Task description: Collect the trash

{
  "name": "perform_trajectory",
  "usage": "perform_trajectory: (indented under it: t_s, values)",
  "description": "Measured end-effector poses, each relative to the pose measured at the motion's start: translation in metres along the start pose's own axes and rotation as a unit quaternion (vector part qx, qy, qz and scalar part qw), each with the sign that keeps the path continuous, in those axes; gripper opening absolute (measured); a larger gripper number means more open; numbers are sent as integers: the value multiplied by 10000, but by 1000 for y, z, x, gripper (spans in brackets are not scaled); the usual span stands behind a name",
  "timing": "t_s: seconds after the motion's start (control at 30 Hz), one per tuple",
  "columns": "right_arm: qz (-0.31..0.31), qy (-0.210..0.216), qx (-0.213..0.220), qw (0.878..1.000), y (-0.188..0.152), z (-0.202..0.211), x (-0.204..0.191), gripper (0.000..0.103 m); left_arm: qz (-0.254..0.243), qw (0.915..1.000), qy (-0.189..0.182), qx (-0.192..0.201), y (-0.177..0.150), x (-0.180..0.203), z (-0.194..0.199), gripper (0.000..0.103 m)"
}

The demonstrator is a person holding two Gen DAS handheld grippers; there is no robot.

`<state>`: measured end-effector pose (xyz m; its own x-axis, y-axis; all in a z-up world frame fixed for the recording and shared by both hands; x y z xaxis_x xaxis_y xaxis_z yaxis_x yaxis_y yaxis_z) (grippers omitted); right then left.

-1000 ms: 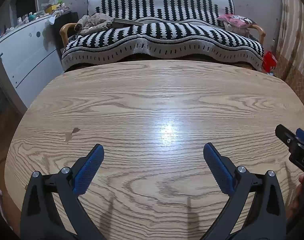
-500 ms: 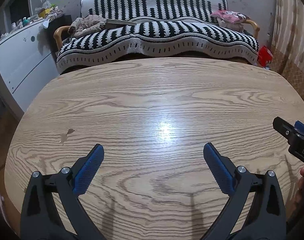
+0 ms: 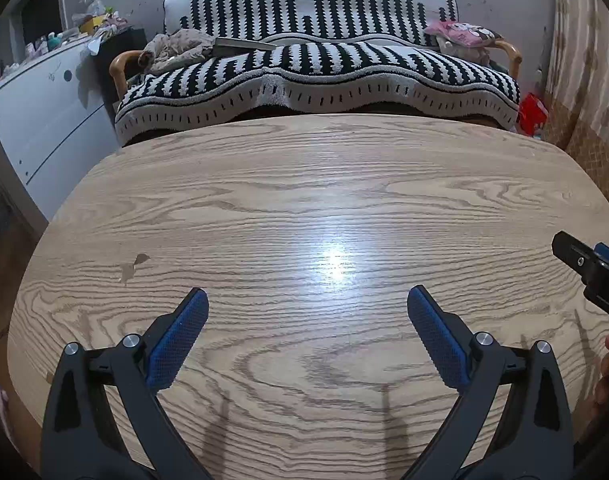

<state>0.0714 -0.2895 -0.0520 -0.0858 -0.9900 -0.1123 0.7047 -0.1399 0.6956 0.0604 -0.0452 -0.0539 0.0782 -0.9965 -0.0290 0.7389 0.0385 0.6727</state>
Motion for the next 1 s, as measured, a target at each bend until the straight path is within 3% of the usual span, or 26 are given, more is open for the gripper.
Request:
perform_trajectory:
  t_s: [1.0]
  values:
    - [31,-75,-80,9999,-5,-7,1,97,-14,9999,-130,-86,-1,4,-3,97]
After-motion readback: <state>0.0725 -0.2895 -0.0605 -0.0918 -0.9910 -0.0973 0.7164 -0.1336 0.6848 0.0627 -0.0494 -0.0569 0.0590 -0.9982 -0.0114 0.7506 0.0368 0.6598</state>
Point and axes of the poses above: each gripper's, at about its wrist camera, not at the fingertips, and z roughly against the way its jaws point, x to its right, y to its top, the point moved 6 cm from there along -z, roughly the way its jaws point, and after that the axes turned 1 degree about -y, right-handed, at the moved point
